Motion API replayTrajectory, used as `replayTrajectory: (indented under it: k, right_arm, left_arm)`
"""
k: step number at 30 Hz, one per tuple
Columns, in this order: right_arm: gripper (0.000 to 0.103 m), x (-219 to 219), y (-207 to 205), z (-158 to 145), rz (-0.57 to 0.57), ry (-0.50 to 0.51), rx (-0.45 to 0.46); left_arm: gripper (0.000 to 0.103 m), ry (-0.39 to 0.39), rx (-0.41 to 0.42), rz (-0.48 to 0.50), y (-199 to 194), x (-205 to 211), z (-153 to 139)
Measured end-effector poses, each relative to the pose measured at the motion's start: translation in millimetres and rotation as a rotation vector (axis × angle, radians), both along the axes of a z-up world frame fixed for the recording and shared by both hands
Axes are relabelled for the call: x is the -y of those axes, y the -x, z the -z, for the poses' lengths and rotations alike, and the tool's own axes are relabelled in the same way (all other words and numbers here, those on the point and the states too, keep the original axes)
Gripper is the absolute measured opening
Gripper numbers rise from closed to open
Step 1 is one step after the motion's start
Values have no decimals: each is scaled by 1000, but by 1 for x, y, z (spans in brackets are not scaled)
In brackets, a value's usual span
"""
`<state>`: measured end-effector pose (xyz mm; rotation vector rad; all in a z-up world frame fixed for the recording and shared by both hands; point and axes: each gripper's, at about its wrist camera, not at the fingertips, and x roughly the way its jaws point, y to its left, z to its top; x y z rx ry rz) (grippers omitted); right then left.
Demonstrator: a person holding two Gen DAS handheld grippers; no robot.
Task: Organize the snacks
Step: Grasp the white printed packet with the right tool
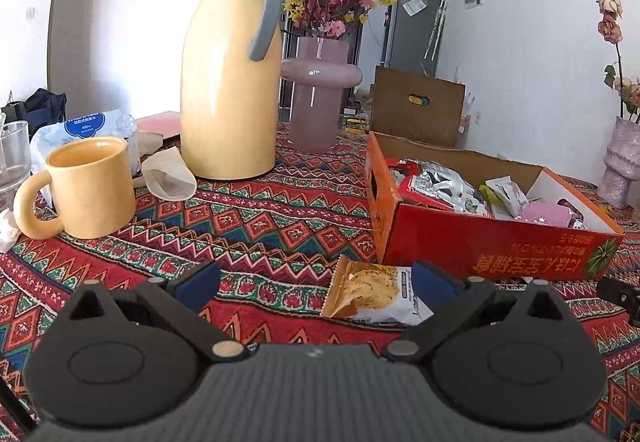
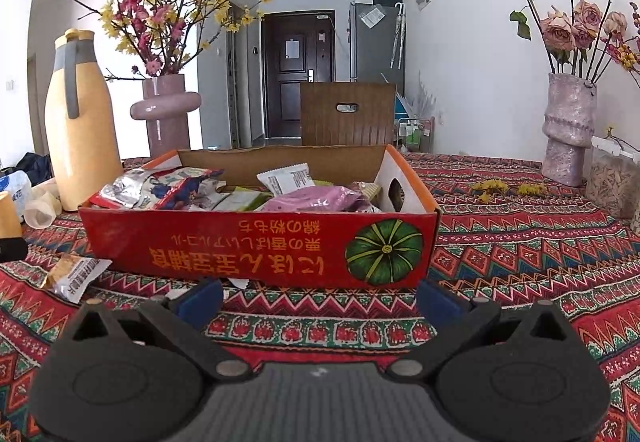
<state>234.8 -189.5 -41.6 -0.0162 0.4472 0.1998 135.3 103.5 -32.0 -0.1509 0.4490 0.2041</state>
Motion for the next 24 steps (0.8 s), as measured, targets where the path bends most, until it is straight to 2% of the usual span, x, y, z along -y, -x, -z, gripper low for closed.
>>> replayTrajectory:
  k: [9,13,24]
  right_arm:
    - [103,-8,6,-5,-1,14,15]
    - [103,-20,8,-7,-47,-19,-20]
    - [103,-75,1,-8,-157,49,-106]
  left_arm:
    - [103,19,-16,17,-1,-2,2]
    - [103,33,-29,12,-2,-4,3]
    - [103,98,-28,-11,0,-16,4]
